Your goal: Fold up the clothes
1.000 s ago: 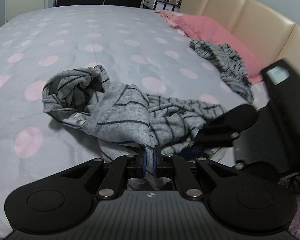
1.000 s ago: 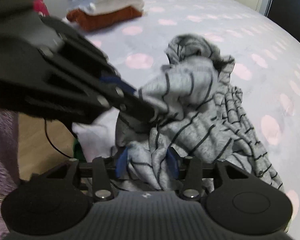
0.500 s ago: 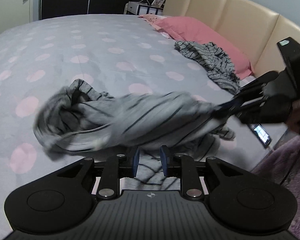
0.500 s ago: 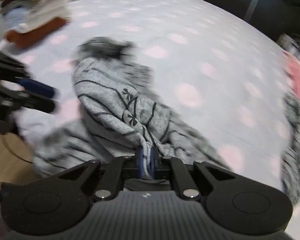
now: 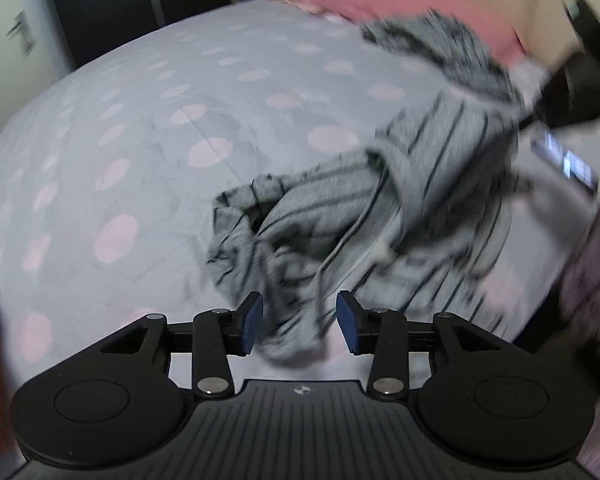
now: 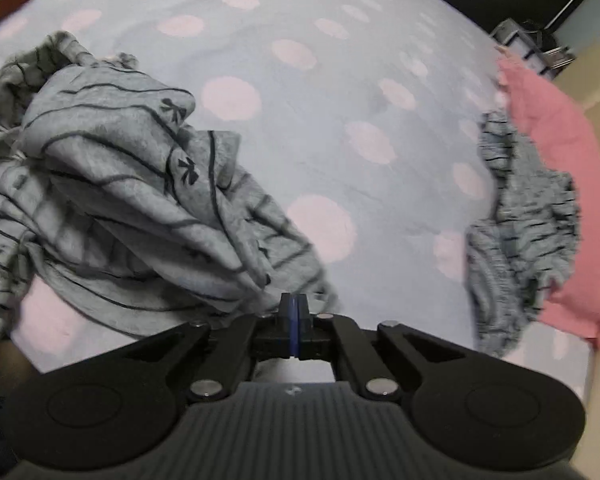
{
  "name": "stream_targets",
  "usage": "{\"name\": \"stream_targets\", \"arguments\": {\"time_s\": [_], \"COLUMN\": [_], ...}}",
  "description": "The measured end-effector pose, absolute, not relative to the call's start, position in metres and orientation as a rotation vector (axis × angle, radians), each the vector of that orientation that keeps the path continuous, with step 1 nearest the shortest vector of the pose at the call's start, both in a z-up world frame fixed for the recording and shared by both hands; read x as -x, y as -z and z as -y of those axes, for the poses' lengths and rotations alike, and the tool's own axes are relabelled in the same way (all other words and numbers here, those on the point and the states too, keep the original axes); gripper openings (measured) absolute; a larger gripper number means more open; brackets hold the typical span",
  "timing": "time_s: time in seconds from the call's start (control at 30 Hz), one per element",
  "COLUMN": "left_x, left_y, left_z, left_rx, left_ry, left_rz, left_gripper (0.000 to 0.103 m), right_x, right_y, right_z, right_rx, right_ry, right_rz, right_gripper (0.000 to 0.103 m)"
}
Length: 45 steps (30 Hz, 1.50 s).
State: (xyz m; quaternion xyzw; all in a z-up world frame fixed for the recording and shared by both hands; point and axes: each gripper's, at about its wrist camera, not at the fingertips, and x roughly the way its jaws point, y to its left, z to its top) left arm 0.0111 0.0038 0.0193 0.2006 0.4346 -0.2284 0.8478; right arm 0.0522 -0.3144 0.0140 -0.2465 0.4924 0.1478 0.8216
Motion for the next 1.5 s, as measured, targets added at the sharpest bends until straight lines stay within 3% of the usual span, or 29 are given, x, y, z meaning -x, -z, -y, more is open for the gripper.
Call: {"name": "stream_targets", "arguments": {"time_s": [0.1,0.23,0.4,0.47,0.5,0.53,0.6,0.7,0.77,0.83,0.9,0.97,1.0,1.03,1.13,1.27,1.5], "left_x": [-0.016,-0.031,-0.051,-0.060,-0.065,-0.069,-0.077,-0.086,-0.091,-0.094,-0.097,-0.098,-0.099,-0.099,-0.099,-0.100,-0.082], "left_y": [-0.017,-0.015,-0.002,0.004,0.007,0.010,0.015,0.020,0.024,0.028,0.030,0.029,0.028,0.027,0.019,-0.004,-0.068], "left_z": [-0.011,-0.017,-0.016,-0.018,-0.019,-0.020,-0.022,-0.025,-0.025,-0.024,-0.025,-0.028,-0.029,-0.031,-0.037,-0.056,-0.096], "left_rx": [-0.501,-0.425,-0.368,-0.350,-0.342,-0.333,-0.316,-0.283,-0.270,-0.270,-0.271,-0.261,-0.254,-0.246,-0.211,-0.086,0.178], "left_ry": [0.471,0.496,0.523,0.517,0.511,0.505,0.491,0.494,0.503,0.501,0.492,0.483,0.478,0.473,0.452,0.413,0.351], "left_rz": [-0.926,-0.931,-0.959,-0.983,-0.996,-1.009,-1.032,-1.063,-1.082,-1.098,-1.110,-1.113,-1.112,-1.111,-1.092,-1.031,-0.847], "left_gripper": [0.038,0.045,0.045,0.045,0.045,0.045,0.044,0.037,0.032,0.024,0.016,0.012,0.011,0.009,0.007,0.006,0.005], "right_x": [-0.054,-0.055,-0.066,-0.074,-0.078,-0.082,-0.093,-0.112,-0.120,-0.128,-0.133,-0.136,-0.136,-0.134,-0.118,-0.097,-0.048], "right_y": [-0.024,-0.046,-0.070,-0.073,-0.072,-0.071,-0.066,-0.057,-0.049,-0.041,-0.035,-0.029,-0.028,-0.027,-0.037,-0.059,-0.121], "right_z": [0.313,0.299,0.270,0.258,0.250,0.243,0.230,0.214,0.206,0.197,0.193,0.193,0.194,0.195,0.199,0.214,0.268], "right_rx": [0.498,0.470,0.432,0.426,0.428,0.430,0.440,0.433,0.427,0.429,0.434,0.430,0.417,0.404,0.433,0.409,0.277], "right_ry": [-0.352,-0.416,-0.536,-0.599,-0.623,-0.648,-0.706,-0.796,-0.845,-0.883,-0.898,-0.901,-0.918,-0.940,-0.949,-0.888,-0.550], "right_rz": [-1.019,-0.950,-0.862,-0.846,-0.847,-0.848,-0.863,-0.902,-0.933,-0.962,-0.986,-1.025,-1.043,-1.051,-1.022,-0.941,-0.583], "right_gripper": [0.002,0.005,0.007,0.017,0.031,0.036,0.036,0.037,0.044,0.058,0.059,0.057,0.050,0.031,0.014,0.009,0.007]}}
